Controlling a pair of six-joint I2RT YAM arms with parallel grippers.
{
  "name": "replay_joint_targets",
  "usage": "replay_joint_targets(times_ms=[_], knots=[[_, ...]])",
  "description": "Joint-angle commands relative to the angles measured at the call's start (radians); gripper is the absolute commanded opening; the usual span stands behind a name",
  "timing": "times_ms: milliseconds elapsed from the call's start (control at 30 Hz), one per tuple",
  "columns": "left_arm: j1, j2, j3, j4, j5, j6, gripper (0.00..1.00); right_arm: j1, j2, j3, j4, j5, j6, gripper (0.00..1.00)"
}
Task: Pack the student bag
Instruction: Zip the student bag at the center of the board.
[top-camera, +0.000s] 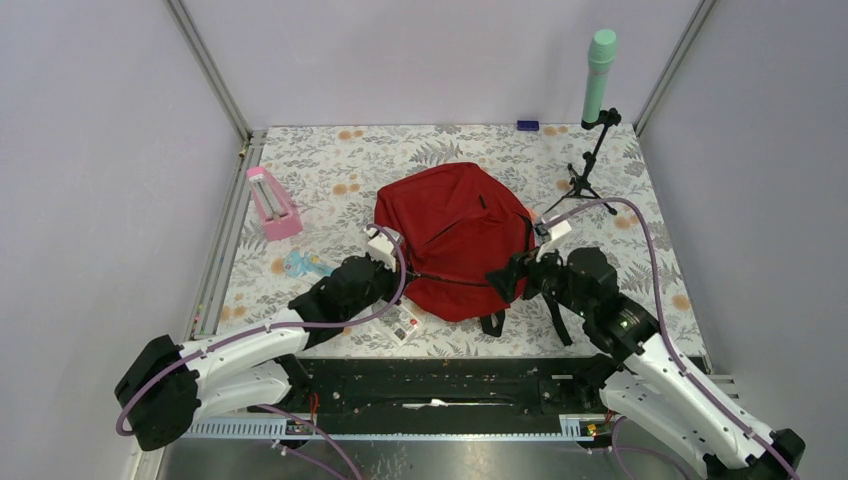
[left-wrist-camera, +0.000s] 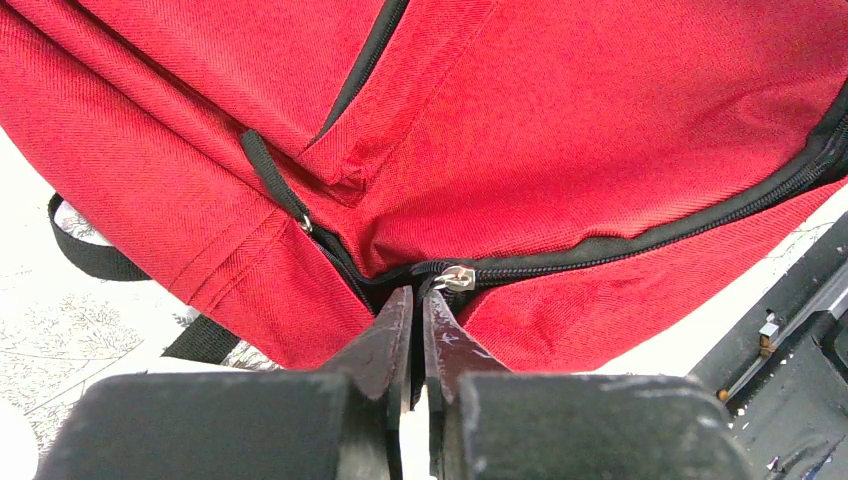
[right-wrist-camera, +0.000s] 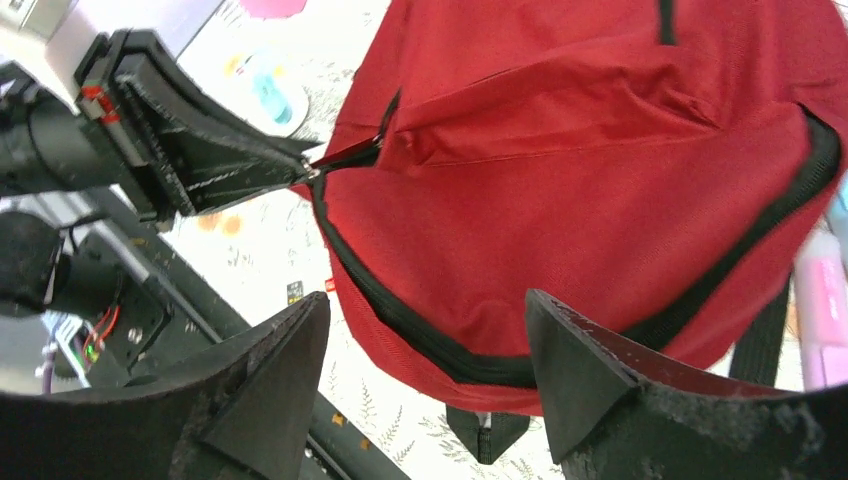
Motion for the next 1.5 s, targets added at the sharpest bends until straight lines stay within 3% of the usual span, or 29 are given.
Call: replay_joint_targets(times_ms=[0, 200, 400, 600, 667, 767, 833, 900, 1467], knots=[[0.008, -0.021, -0.006, 0.063, 0.037, 0.009, 0.0, -0.002, 0.092, 0.09, 0.053, -0.201, -0.152, 0.79], [0.007, -0.023, -0.003, 0.078, 0.042, 0.005, 0.0, 0.061, 0.268, 0.157, 0.107, -0.275, -0.235, 0.8], [0.007, -0.019, 0.003, 0.081, 0.044, 0.006, 0.0, 0.185, 0.47, 0.217, 0.062, -0.151, -0.347, 0.79], [0.007, -0.028, 0.0, 0.072, 0.035, 0.015, 0.0, 0.244, 0.566, 0.184, 0.179, 0.001, -0.371, 0.76], [0.006, -0.031, -0.003, 0.067, 0.027, 0.018, 0.0, 0.251, 0.572, 0.172, 0.234, 0.003, -0.368, 0.64], [0.011, -0.03, -0.003, 0.054, -0.009, 0.02, 0.0, 0.261, 0.576, 0.18, 0.229, 0.012, -0.362, 0.28], [0.024, -0.018, 0.005, 0.033, -0.037, 0.012, 0.0, 0.267, 0.567, 0.181, 0.22, 0.019, -0.356, 0.09], [0.045, -0.005, 0.011, 0.016, -0.051, 0.002, 0.0, 0.273, 0.545, 0.167, 0.225, 0.027, -0.346, 0.0], [0.233, 0.119, 0.078, -0.049, -0.031, -0.058, 0.0, 0.296, 0.344, 0.081, 0.2, -0.013, -0.227, 0.0]])
